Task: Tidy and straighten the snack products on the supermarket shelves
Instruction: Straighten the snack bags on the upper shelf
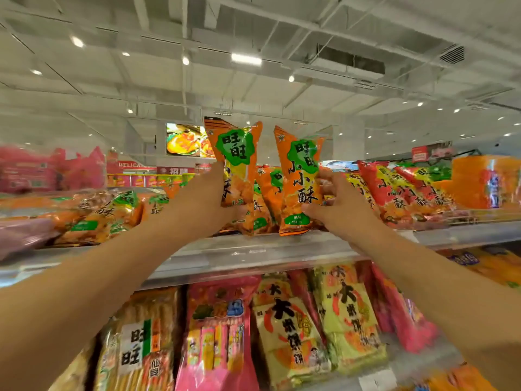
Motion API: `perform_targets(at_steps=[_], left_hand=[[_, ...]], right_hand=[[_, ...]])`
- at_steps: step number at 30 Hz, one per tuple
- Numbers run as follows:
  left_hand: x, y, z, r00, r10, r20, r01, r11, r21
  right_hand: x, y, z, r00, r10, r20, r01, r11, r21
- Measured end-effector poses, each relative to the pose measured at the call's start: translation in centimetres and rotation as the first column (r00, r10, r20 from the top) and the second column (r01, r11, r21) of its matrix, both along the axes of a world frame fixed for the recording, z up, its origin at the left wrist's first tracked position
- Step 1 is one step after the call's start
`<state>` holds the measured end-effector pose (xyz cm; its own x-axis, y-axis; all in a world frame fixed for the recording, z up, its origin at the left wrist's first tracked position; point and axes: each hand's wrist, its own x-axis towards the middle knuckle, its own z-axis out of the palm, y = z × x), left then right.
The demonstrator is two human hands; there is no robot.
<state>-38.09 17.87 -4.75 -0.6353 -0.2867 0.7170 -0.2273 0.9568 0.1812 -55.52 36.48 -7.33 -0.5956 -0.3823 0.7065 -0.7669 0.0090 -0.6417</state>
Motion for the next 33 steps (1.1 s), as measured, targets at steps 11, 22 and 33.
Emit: perform_targets(at_steps=[11,22,33], left_hand=[[-4.7,-0.4,-1.8,0.985,0.102,0.139,-0.116,0.988,0.098],[-3.9,-1.0,-2.8,0.989,0.019,0.144,-0.046,0.981,0.188],[-0.2,0.0,-4.7,0.992,0.079,-0.098,-0.098,0.971,-0.217]], right_hand=[[-2.3,-3.6,-0.6,0.998,0.008,-0.06,0.005,0.975,0.222],[-1.6,-2.8,-3.1,0.865,-0.091,-0.493,0.293,0.89,0.35],[-0.7,-2.4,-5.5,0.819,-0.108,-0.564,0.251,0.951,0.183]])
